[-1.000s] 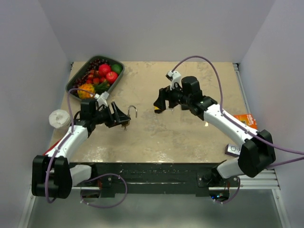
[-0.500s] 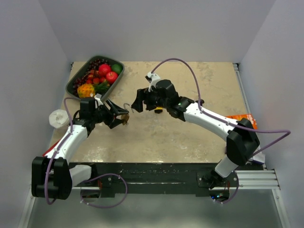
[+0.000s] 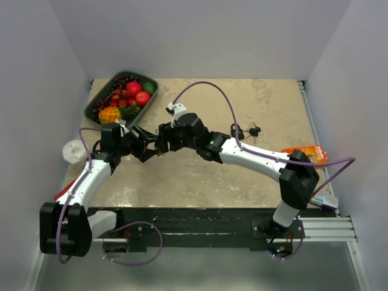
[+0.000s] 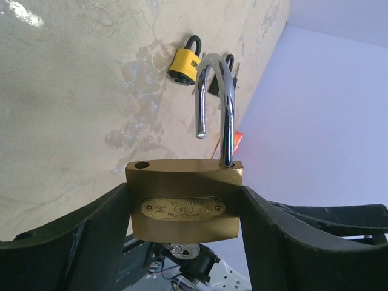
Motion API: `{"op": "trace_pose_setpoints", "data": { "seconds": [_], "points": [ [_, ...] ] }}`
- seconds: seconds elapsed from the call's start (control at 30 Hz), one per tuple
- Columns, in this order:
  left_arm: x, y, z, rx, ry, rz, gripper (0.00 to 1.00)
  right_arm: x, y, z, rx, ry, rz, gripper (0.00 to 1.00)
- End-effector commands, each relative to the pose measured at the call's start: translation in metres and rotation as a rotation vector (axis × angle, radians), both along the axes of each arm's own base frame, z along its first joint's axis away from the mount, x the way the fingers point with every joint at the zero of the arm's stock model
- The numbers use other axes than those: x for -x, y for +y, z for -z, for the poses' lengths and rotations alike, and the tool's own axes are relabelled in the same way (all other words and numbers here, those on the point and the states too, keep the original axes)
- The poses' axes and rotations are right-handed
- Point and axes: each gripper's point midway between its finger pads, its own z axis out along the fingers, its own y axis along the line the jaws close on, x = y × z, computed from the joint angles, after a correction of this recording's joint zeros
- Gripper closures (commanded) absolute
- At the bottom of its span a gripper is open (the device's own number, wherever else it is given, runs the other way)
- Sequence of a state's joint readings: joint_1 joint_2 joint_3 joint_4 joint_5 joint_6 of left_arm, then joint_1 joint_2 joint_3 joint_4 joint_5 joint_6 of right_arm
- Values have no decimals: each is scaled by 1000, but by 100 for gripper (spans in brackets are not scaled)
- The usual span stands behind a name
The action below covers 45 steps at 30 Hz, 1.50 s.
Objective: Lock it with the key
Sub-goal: Pick up the lock from the center of the board, then lock the lock.
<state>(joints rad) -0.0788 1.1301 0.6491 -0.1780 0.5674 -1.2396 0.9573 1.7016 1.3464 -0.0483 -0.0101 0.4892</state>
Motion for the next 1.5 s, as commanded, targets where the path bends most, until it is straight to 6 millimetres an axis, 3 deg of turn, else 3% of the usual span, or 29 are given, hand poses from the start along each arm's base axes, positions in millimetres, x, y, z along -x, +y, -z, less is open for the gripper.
{"op": "trace_pose_setpoints", "data": {
  "seconds": [0.0,0.5,0.63,0.7,0.8,0.83,0.87,0.93,0.97,1.07,1.17,1.23,1.27,1.33,1.37,1.43,1.47],
  "points": [
    [-20,-7,-66,99,-181,5,100,-17,4,-19,-2,-77,90,41],
    [-26,-9,-89,140,-239,3,100,-30,17,-1,49,-80,174,54],
    [-26,-9,-91,149,-240,4,100,-34,14,0,60,-85,203,77],
    [-25,-9,-91,149,-240,4,100,-35,11,0,70,-88,216,96],
    [-25,-8,-88,143,-236,-1,100,-36,7,-6,71,-100,230,100],
    [-24,-8,-83,134,-228,1,89,-35,6,-12,62,-106,218,100],
    [-23,-8,-81,123,-231,7,70,-35,7,-14,61,-106,214,100],
    [-21,-7,-79,112,-238,14,49,-36,2,-21,55,-105,201,100],
    [-17,-5,-72,93,-220,16,33,-40,-3,-24,52,-103,202,100],
    [-15,2,-70,67,-240,15,10,-43,-18,-32,29,-87,164,100],
    [-12,9,-71,44,-276,19,3,-40,-33,-43,-2,-79,103,100],
    [-10,9,-79,43,-322,37,1,-37,-43,-46,-9,-89,72,100],
    [-12,9,-91,35,-401,56,1,-29,-48,-63,-49,-106,26,100],
    [-7,1,-102,33,-482,146,1,-19,-54,-68,-42,-162,-51,100],
    [-7,0,-115,-42,-588,217,1,-6,-57,-84,-65,-199,-115,100],
    [-6,-1,-115,-142,-652,329,1,6,-64,-85,-33,-260,-193,100],
    [-5,3,-120,-273,-751,417,1,15,-68,-96,-49,-296,-236,100]
  ]
}}
